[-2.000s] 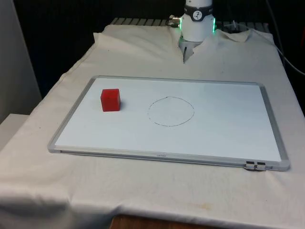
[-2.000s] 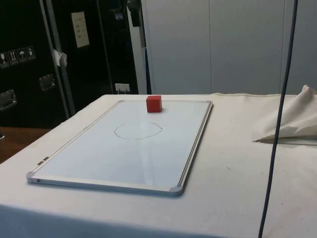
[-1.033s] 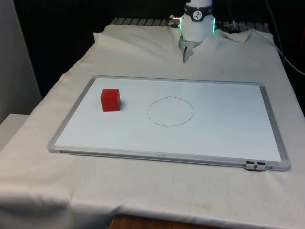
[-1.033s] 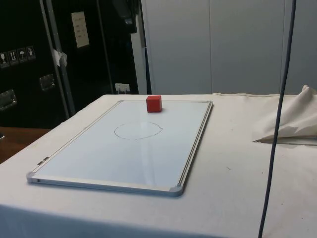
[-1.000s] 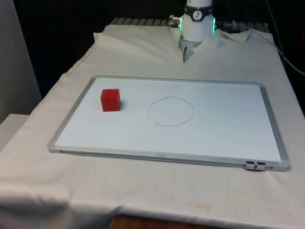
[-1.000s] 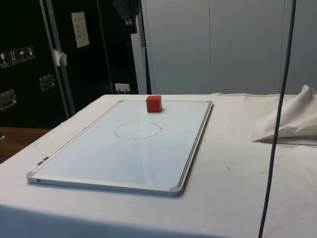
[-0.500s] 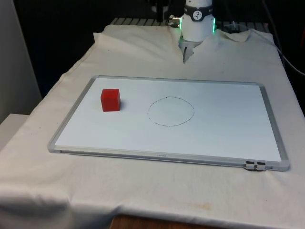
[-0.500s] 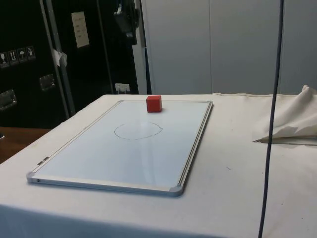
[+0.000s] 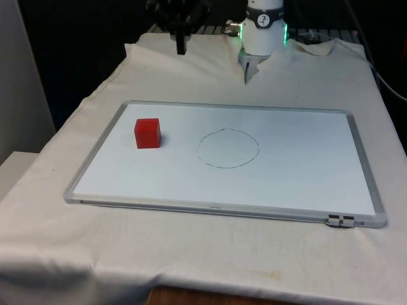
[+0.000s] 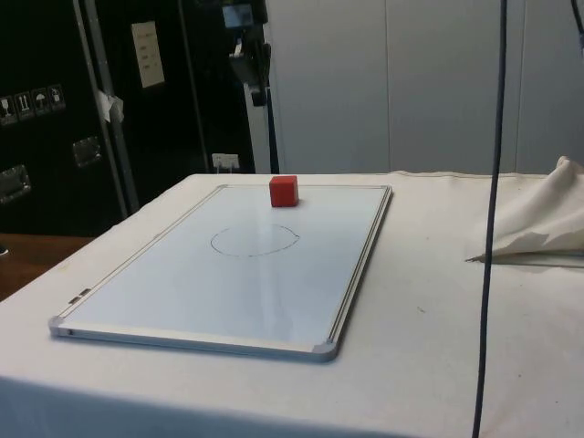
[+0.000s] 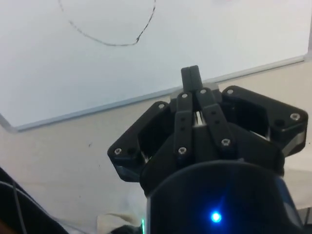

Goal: Push the cube into the marked area.

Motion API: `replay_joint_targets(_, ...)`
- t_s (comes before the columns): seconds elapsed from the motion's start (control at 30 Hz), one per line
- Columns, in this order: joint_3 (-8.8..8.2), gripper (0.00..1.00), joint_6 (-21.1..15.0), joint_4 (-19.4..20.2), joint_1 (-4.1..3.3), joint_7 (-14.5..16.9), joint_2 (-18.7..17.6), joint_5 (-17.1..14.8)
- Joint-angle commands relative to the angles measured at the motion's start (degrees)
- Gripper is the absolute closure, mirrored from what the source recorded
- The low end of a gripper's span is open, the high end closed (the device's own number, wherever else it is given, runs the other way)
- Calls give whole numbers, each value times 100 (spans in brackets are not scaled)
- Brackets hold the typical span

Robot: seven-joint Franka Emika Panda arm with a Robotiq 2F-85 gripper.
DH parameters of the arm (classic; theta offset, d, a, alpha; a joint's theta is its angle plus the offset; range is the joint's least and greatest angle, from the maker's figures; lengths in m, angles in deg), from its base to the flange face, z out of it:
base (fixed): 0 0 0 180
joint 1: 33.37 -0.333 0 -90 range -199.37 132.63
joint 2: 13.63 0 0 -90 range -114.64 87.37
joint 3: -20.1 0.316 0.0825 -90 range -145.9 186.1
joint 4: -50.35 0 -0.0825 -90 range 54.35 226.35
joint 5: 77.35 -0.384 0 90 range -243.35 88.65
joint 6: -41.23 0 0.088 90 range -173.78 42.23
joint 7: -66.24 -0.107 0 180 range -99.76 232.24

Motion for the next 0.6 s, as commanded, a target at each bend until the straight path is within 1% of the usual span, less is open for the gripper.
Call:
replay_joint_targets(0.0,-6,100,-63,11,46,97,-52,-86)
replay_joint_targets(0.03,-80,100,-109,11,57,195,-138,-143)
replay_joint_targets(0.07,-103,100,-74,0,11,149,-132,-103)
replay_joint_targets(0.1,-109,100,-132,6,63,235,-172,-172)
replay_joint_targets(0.27,-264,100,-246,6,92,418,-367,-321)
replay_joint_targets(0.3,-315,100,-309,6,109,470,-447,-378)
replay_joint_targets(0.33,-350,100,-258,0,63,441,-441,-344)
replay_joint_targets(0.37,-338,100,-332,6,109,498,-487,-413)
replay_joint_targets(0.57,-493,100,-573,11,155,670,-773,-676)
